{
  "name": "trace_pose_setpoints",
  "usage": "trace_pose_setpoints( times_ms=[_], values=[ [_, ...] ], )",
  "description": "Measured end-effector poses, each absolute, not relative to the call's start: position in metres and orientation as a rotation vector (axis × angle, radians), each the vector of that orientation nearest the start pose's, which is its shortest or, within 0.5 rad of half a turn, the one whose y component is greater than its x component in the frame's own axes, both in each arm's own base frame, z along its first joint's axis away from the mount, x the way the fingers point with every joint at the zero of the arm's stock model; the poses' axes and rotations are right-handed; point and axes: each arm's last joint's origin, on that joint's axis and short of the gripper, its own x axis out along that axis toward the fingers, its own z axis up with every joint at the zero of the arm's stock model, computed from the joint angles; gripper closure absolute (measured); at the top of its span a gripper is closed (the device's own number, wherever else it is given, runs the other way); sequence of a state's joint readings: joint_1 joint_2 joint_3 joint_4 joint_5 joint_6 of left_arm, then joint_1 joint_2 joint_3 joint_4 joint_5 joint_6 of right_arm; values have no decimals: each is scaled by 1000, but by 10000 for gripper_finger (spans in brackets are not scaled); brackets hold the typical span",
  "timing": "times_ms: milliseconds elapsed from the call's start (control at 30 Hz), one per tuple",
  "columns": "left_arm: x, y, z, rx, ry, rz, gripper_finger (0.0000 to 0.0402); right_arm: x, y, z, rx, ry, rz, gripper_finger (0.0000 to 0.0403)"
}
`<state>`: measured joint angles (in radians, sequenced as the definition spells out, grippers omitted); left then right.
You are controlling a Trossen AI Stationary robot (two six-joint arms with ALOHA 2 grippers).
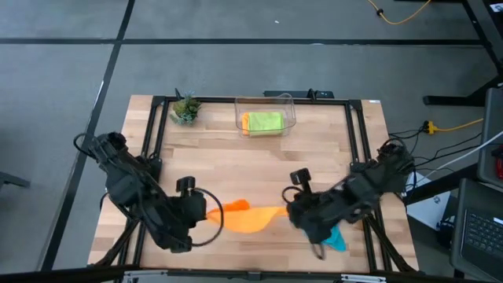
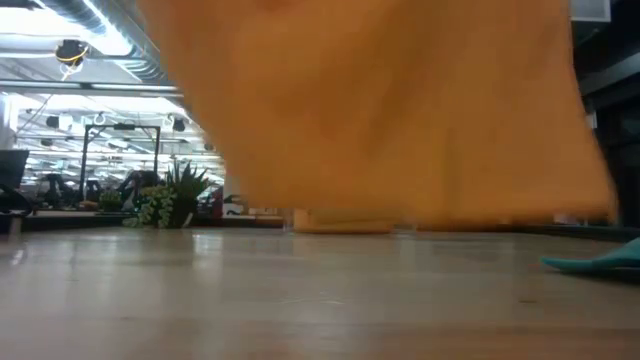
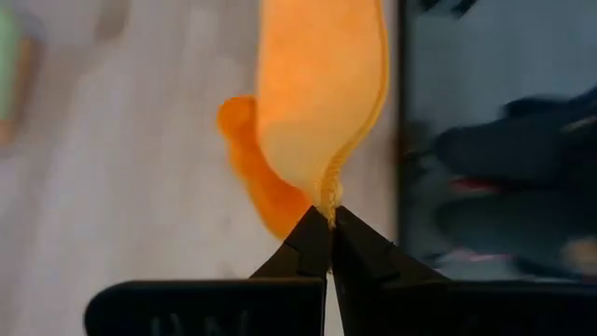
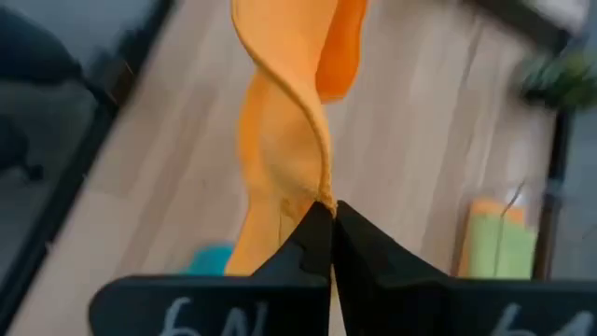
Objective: Fold microfiber towels
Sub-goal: Fold the orange microfiber cloth
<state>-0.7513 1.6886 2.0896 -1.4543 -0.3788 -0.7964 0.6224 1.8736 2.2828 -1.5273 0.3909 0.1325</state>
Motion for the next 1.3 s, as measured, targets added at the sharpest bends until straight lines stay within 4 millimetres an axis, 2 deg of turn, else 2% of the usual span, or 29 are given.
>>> trace_pose_setpoints(
  times_ms=[133,267,433,600,667,733,800,867,933,1000,1033,1100,1167,1233,1300],
  values=[
    [220,-193,460,-444,893,54,401,273,187,447,-413,863,103,399],
    [216,-188,463,-518,898,115,401,278,182,436,-414,912,86,399],
    [220,-183,445,-495,960,257,401,294,171,410,-438,1010,5,399],
    [236,-170,422,-466,965,405,401,302,159,400,-412,1065,-17,399],
    [243,-170,412,-570,1093,356,401,304,156,401,-366,1051,-65,399],
    [256,-186,404,-640,1165,143,401,304,157,401,-337,1065,-35,399],
    [262,-202,396,-583,1189,-52,401,303,160,400,-350,1082,39,399],
    [256,-200,389,-560,1251,-3,401,304,161,401,-359,1053,11,399],
    [246,-186,386,-556,1311,196,401,305,160,402,-350,1034,-37,399],
    [238,-177,383,-596,1362,381,401,308,163,402,-284,1032,52,399],
    [239,-180,384,-650,1362,371,401,309,166,403,-263,1040,162,399],
    [244,-191,386,-687,1358,217,401,308,177,404,-243,1031,373,399],
    [248,-201,389,-644,1315,45,401,305,182,408,-244,1004,448,399],
    [248,-202,393,-616,1291,8,401,302,176,416,-279,967,297,399],
    [239,-194,392,-594,1339,130,401,299,163,424,-335,920,27,399]
  ],
)
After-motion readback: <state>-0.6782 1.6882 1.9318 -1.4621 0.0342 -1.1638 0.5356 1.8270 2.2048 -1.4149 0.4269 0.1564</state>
